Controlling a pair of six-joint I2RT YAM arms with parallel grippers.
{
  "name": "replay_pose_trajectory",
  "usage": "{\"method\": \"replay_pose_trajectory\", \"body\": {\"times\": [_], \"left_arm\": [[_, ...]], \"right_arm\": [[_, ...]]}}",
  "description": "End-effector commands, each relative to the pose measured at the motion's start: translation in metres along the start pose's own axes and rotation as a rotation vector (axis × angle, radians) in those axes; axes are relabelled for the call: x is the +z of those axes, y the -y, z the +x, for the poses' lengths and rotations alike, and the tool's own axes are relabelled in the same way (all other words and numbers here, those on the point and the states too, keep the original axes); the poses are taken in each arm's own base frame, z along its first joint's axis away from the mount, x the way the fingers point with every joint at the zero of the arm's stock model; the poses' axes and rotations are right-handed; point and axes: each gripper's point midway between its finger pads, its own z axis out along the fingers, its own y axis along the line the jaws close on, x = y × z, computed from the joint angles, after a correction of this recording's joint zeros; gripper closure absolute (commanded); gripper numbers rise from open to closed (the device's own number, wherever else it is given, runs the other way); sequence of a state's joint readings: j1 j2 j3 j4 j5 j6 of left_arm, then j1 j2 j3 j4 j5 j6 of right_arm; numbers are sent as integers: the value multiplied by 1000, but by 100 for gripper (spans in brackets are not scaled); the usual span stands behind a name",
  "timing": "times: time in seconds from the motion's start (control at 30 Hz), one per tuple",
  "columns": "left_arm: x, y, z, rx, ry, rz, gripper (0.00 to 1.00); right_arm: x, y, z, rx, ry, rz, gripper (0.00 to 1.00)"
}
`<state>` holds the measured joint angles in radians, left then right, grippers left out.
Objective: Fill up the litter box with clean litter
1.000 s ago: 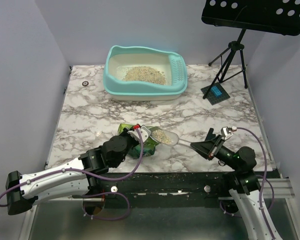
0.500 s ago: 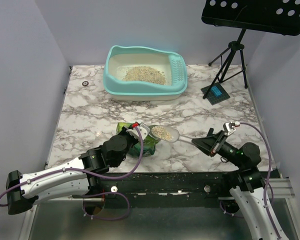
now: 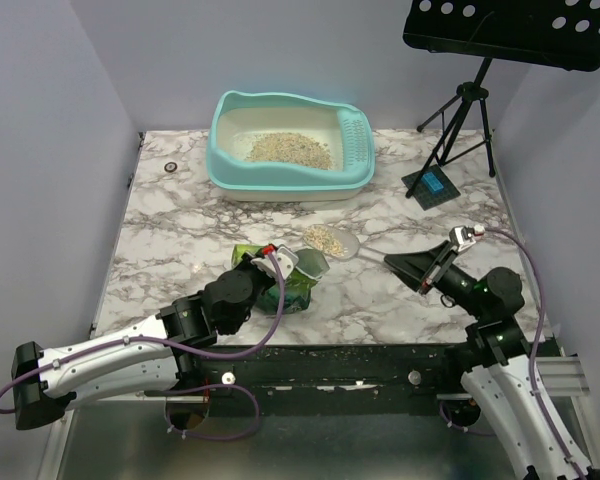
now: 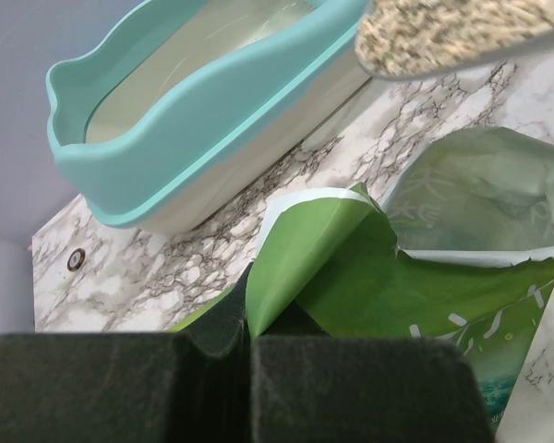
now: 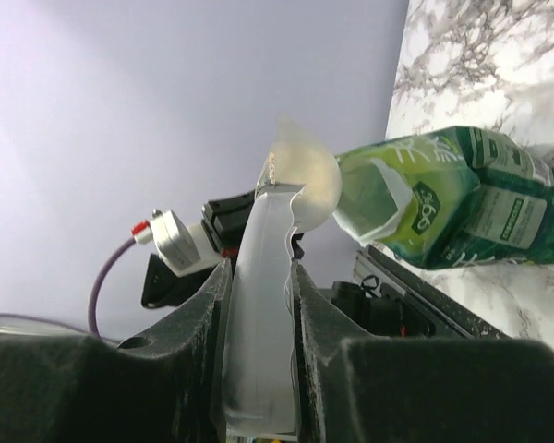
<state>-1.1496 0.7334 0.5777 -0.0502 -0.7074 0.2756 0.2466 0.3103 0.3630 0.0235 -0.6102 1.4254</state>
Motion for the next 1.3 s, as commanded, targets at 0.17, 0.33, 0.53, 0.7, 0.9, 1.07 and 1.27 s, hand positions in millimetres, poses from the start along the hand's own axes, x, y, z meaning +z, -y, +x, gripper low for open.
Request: {"method": "replay_pose_trajectory", "body": {"times": [0.17, 0.33, 0.53, 0.7, 0.9, 1.07, 1.27], "left_arm": [[-2, -7, -6, -30, 7, -20, 100], [-2, -5, -5, -33, 9, -11, 100], [-1, -4, -5, -40, 8, -9, 100], [-1, -4, -4, -41, 9, -5, 100], [2, -3, 1, -31, -5, -11, 100], [4, -1, 3, -27, -14, -8, 100], [6, 2, 6, -22, -28, -4, 100]], "right_arm": [[35, -51, -53, -32, 147, -160, 99], [72, -55, -83, -39, 170, -200, 99], [120, -67, -121, -118, 202, -210, 99], [167, -48, -155, -143, 220, -163, 99], [225, 1, -189, -174, 202, -36, 99], [259, 52, -212, -285, 173, 147, 99], [284, 114, -224, -421, 10, 422, 99]]}}
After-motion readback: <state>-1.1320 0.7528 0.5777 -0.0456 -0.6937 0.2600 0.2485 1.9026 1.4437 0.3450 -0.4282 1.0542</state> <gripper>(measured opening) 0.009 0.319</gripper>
